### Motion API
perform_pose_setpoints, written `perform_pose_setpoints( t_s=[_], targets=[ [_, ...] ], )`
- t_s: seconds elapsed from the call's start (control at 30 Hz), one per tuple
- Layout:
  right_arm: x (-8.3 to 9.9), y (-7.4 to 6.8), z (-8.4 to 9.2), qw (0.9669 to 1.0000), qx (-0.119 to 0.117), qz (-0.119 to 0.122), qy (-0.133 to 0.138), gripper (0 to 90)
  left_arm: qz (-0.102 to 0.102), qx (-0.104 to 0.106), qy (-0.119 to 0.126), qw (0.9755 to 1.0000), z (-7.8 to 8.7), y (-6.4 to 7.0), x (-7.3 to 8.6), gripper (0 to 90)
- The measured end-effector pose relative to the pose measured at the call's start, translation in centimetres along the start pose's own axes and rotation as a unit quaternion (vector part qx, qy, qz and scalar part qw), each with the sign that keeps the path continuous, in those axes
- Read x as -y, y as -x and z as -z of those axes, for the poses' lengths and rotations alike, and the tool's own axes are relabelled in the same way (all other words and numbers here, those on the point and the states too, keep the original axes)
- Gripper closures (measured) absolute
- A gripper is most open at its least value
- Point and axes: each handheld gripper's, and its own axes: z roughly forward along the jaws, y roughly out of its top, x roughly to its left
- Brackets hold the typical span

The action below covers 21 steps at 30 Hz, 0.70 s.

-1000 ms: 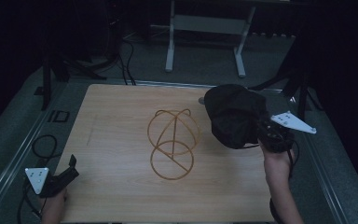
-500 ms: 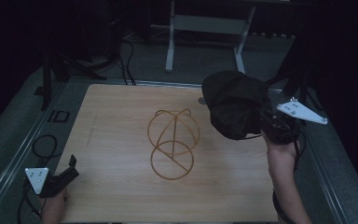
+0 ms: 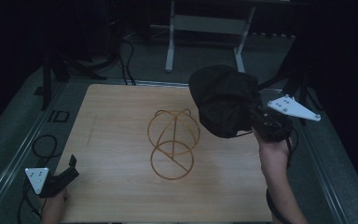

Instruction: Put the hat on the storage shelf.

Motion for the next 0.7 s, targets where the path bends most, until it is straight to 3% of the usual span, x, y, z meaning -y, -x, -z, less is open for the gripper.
perform_pose_setpoints(
  t_s=[0.7],
  targets=[
    [-1.2,-5.9,-1.8,0.9968,-0.077,0.019,0.006,87.8,0.0,0.001,0.001,1.0,0.0,0.0,0.0,0.6]
  ],
)
